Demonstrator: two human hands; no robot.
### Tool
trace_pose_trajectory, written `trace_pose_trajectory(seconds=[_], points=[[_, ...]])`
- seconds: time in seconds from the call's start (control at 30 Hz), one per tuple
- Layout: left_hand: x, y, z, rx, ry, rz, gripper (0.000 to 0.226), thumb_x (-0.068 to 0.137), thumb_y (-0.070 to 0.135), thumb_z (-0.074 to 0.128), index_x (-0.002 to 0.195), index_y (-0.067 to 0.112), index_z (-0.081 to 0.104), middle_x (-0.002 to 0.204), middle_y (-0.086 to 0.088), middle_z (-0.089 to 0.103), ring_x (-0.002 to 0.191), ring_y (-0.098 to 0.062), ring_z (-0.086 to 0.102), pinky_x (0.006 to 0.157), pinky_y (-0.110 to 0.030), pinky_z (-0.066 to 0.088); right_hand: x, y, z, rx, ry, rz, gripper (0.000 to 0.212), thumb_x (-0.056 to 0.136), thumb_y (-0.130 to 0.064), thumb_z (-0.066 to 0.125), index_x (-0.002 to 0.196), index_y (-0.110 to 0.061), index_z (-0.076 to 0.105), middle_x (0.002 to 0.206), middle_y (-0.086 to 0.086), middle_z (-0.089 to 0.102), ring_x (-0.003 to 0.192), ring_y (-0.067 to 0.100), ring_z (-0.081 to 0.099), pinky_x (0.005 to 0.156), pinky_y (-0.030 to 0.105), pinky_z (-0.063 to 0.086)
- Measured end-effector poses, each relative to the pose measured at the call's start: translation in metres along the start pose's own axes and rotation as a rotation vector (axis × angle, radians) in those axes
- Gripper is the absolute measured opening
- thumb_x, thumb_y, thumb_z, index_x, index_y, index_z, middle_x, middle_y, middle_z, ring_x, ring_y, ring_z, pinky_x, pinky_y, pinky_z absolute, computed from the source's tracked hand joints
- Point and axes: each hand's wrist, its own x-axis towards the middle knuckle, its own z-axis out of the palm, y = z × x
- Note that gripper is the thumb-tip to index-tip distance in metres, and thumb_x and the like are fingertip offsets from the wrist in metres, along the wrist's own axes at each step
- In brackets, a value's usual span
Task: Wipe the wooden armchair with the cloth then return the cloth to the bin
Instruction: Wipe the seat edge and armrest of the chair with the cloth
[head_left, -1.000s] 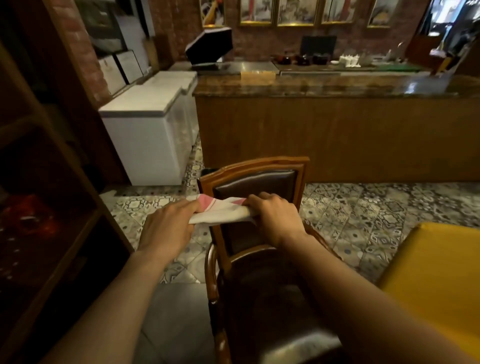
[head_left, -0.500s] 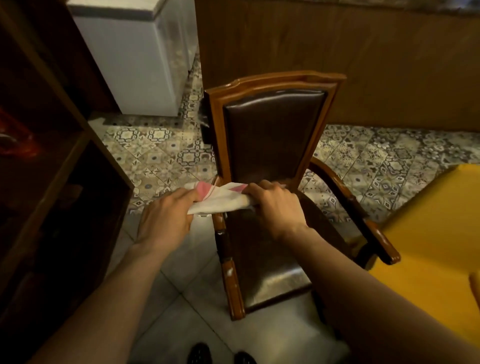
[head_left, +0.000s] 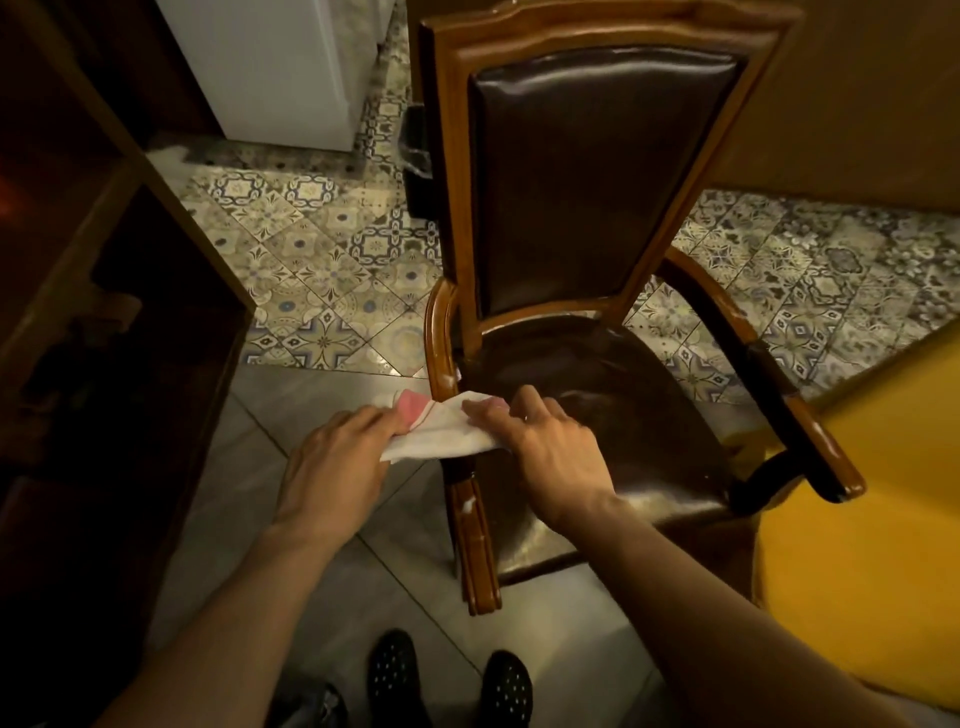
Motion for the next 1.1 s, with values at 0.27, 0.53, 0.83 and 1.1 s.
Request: trace_pose_trajectory(seconds=[0.27, 0.53, 0.83, 1.1], points=[[-0.016, -0.003, 0.068, 0.018, -0.132, -0.032, 0.057, 0.073, 0.008, 0.079, 0.123, 0.028, 0.061, 0.116, 0.003, 0.065, 0.101, -0.022, 0.063, 0.083, -0.037, 0.055, -0.004, 0.009, 0.071, 0.040, -0.145, -0.031, 0.094, 0.086, -0.033, 0.071, 0.149, -0.052, 0.003, 0.143, 0.008, 0.024, 0.119, 0.031, 0.039, 0.093, 0.048, 0.047], [-0.023, -0.025, 0.092, -0.176, -0.194, 0.073, 0.057, 0.078, 0.040, 0.074, 0.130, 0.030, 0.052, 0.126, 0.005, 0.059, 0.110, -0.015, 0.059, 0.093, -0.035, 0.053, -0.006, 0.005, 0.107, 0.006, -0.220, -0.095, 0.111, 0.083, -0.025, 0.075, 0.150, -0.048, -0.011, 0.165, -0.002, -0.005, 0.133, 0.031, 0.026, 0.094, 0.051, 0.048], [0.051, 0.008, 0.111, -0.107, -0.156, 0.173, 0.066, 0.100, 0.058, 0.004, 0.158, 0.027, 0.009, 0.167, 0.005, 0.005, 0.151, -0.003, -0.007, 0.121, -0.027, -0.005, -0.020, -0.010, 0.116, 0.049, -0.190, -0.077, 0.090, 0.095, -0.023, 0.059, 0.156, -0.029, -0.006, 0.165, -0.001, -0.007, 0.143, 0.029, 0.011, 0.100, 0.051, 0.045], [0.046, 0.017, 0.136, -0.128, -0.251, 0.178, 0.078, 0.092, 0.066, -0.005, 0.158, 0.023, -0.001, 0.165, 0.008, -0.015, 0.147, 0.000, -0.024, 0.122, -0.030, -0.010, -0.029, -0.008, 0.118, 0.113, -0.143, -0.107, 0.071, 0.102, -0.025, 0.047, 0.158, -0.025, 0.002, 0.166, -0.002, 0.004, 0.148, 0.024, 0.010, 0.101, 0.048, 0.046]])
